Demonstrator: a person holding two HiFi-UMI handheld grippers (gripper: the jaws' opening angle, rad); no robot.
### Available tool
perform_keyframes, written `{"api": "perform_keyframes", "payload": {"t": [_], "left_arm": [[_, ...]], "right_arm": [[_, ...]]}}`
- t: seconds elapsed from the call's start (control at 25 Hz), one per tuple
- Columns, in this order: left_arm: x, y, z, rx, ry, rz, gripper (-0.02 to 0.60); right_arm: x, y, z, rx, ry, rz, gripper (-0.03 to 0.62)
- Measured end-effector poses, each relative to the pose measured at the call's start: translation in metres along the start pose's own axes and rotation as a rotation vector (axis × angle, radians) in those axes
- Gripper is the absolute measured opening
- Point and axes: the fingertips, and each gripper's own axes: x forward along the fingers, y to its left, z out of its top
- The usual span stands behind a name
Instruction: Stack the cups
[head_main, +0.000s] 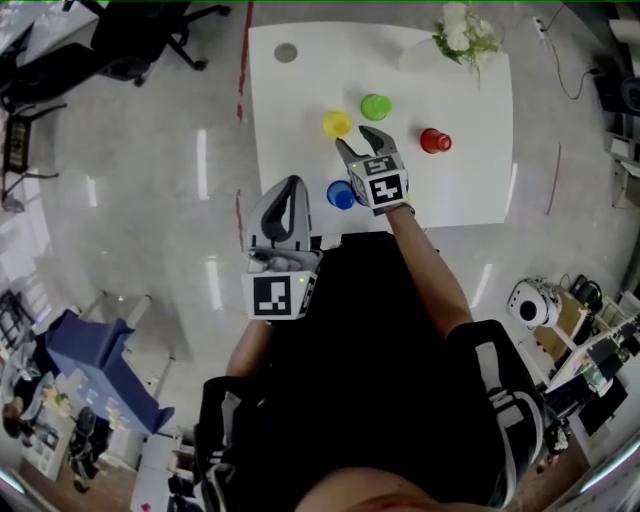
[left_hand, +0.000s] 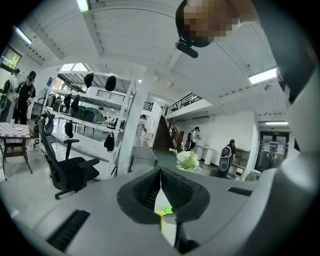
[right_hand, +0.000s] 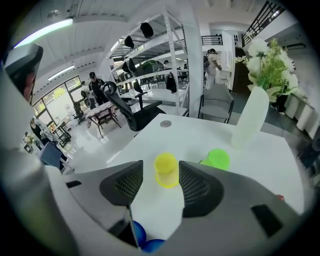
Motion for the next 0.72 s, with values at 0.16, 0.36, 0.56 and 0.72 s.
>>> {"api": "perform_keyframes", "payload": {"t": [0.16, 0.36, 0.56, 0.72], "left_arm": [[0.01, 0.006, -0.003, -0.017, 0.014, 0.023, 0.021], [0.017, 0.019, -0.003, -0.012, 0.015, 0.051, 0.021], [0.018, 0.025, -0.003, -0.027, 0.024, 0.063, 0.021], [0.019, 0.028, -0.007, -0.034, 0.035, 0.07, 0.021]], "right_arm": [[0.016, -0.003, -0.004, 0.0, 0.026, 0.012, 0.244], [0.031, -0.005, -0.004, 0.0, 0.052, 0.02, 0.249], [0.043, -0.003, -0.005, -0.009, 0.078, 0.029, 0.249], [0.049, -0.005, -0.009, -0.015, 0.094, 0.027, 0.246]]}}
